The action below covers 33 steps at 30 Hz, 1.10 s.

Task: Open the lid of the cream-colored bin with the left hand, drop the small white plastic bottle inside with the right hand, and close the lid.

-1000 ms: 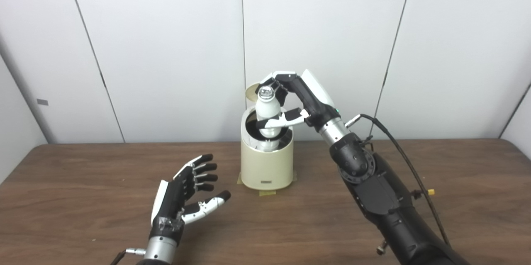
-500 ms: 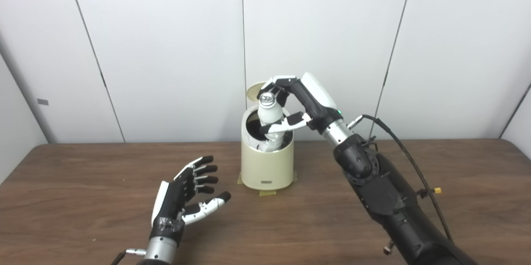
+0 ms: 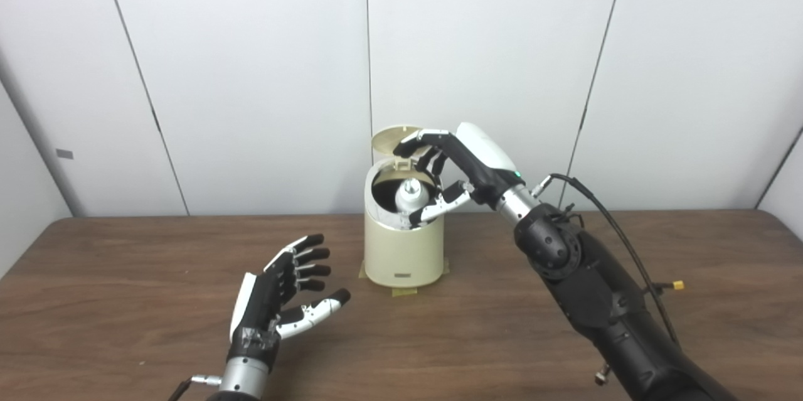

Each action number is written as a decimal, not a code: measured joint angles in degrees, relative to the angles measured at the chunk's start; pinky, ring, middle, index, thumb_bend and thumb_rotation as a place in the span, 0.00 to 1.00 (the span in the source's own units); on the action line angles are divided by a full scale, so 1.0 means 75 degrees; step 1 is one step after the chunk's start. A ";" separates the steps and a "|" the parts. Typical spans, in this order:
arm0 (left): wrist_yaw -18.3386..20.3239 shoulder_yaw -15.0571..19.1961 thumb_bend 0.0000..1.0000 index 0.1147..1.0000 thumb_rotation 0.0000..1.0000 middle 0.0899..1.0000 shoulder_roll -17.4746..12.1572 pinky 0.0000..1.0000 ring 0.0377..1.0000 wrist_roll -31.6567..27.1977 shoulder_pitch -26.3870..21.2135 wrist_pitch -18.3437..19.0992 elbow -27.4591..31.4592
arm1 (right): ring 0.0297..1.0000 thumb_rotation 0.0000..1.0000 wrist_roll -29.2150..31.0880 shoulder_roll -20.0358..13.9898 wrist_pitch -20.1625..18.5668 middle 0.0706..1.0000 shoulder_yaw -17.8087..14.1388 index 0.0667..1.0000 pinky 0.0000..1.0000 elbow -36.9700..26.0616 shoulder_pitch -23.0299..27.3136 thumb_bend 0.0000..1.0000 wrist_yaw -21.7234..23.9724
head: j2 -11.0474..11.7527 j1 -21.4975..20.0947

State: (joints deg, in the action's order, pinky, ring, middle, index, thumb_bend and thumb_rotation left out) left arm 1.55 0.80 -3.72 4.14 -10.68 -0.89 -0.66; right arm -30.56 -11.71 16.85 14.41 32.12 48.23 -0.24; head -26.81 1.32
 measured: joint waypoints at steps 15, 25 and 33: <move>0.0005 -0.0022 0.69 0.80 0.00 0.74 -0.0009 0.64 0.68 0.0005 0.0001 0.0002 0.0000 | 0.54 0.00 0.0037 -0.0052 0.0208 0.68 -0.0008 0.67 0.43 -0.0060 -0.0140 0.84 -0.0059 | -0.0023 0.0012; 0.0008 -0.0025 0.70 0.80 0.01 0.74 -0.0011 0.63 0.68 -0.0004 0.0002 0.0002 0.0000 | 0.34 0.00 0.0661 -0.0229 0.1091 0.48 -0.0515 0.57 0.29 -0.0857 -0.0903 0.66 -0.0884 | -0.0035 0.0035; 0.0045 -0.0009 0.68 0.79 0.00 0.74 -0.0038 0.61 0.68 -0.0047 0.0003 0.0008 0.0001 | 0.38 0.02 0.2699 -0.0408 0.1121 0.49 -0.1142 0.62 0.31 -0.0915 -0.1872 0.61 -0.1457 | -0.0047 0.0000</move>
State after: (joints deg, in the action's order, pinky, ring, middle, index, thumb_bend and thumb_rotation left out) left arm 1.89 0.73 -4.00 3.79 -10.66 -0.82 -0.66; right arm -10.31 -14.77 25.26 5.85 25.26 34.19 -11.16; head -27.16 1.32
